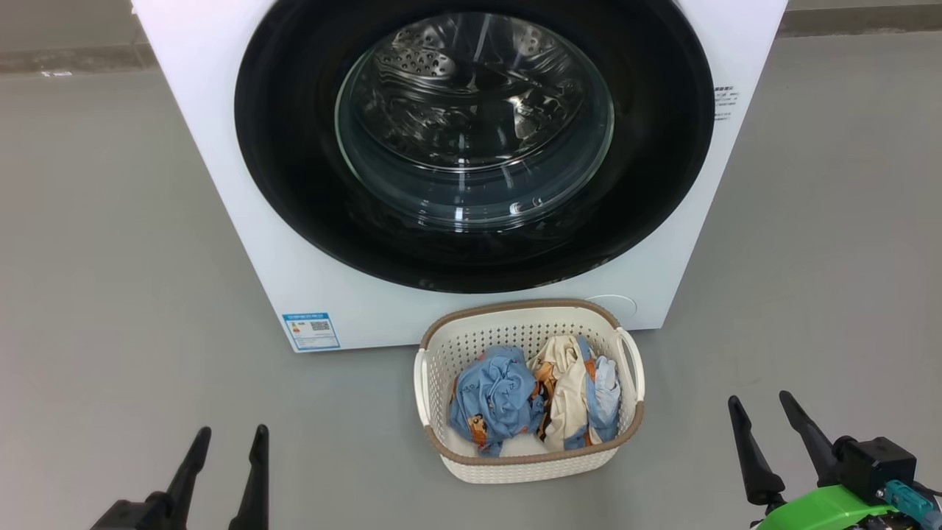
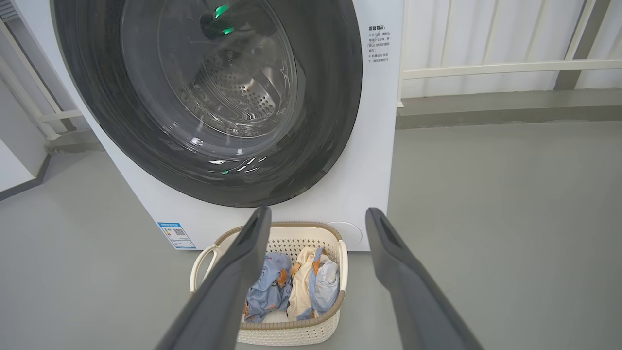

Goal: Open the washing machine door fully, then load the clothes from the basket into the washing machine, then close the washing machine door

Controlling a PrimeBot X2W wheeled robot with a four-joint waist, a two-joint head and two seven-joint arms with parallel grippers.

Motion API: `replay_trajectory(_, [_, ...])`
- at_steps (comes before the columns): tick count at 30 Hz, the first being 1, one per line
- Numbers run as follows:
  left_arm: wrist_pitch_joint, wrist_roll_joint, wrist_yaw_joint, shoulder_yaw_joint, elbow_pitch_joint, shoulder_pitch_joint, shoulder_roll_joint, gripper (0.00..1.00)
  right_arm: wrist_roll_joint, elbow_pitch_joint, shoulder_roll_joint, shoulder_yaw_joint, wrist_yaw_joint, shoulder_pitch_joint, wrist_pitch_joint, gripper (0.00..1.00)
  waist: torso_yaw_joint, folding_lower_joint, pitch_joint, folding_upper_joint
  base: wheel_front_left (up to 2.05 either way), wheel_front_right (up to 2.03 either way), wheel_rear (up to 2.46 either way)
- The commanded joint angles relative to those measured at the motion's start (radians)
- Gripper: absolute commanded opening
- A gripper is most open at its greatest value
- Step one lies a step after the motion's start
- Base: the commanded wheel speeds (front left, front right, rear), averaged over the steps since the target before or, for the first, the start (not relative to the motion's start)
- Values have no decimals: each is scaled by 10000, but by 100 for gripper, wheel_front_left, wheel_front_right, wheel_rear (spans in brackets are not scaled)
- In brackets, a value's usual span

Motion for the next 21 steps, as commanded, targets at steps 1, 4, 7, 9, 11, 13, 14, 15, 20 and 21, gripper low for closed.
replay_trajectory(1, [-101,33,-27,385,-184,-218,144,100,-112,-278,-87,190,16,-266,-122,100,-17,0,0,-1,0,0,0])
replay_trajectory(4, [-101,5,-27,401,-118,-206,135,100,-103,-293,-44,142,16,-260,-122,100,-45,0,-10,-1,0,0,0])
replay_trajectory(7, [-101,-8,-27,395,-66,-215,130,100,-87,-308,-14,108,16,-251,-122,100,-54,0,-9,-1,0,0,0])
replay_trajectory(9, [-101,51,-27,396,-26,-225,150,100,-81,-315,1,95,16,-249,-122,100,-57,0,-5,-1,0,0,0])
replay_trajectory(11, [-101,228,-27,467,-8,-243,143,100,-78,-325,17,93,16,-247,-122,100,-56,0,-6,-1,0,0,0])
replay_trajectory(13, [-101,307,-27,511,9,-251,98,100,-82,-335,30,95,16,-238,-122,100,-53,0,-13,-1,12,12,-24])
replay_trajectory(14, [-101,346,-27,533,16,-252,82,100,-83,-340,35,96,16,-233,-122,100,-53,0,-17,-1,24,24,-47])
replay_trajectory(15, [-101,368,-27,547,24,-253,64,100,-85,-346,39,94,16,-227,-122,100,-50,0,-20,-1,32,32,-63])
replay_trajectory(20, [-101,338,-27,557,66,-235,37,100,-90,-351,50,91,16,-196,-122,100,-41,0,-37,-1,47,47,-95])
replay_trajectory(21, [-101,341,-27,554,72,-230,44,100,-88,-354,52,93,16,-192,-122,100,-38,0,-37,-1,71,71,-141])
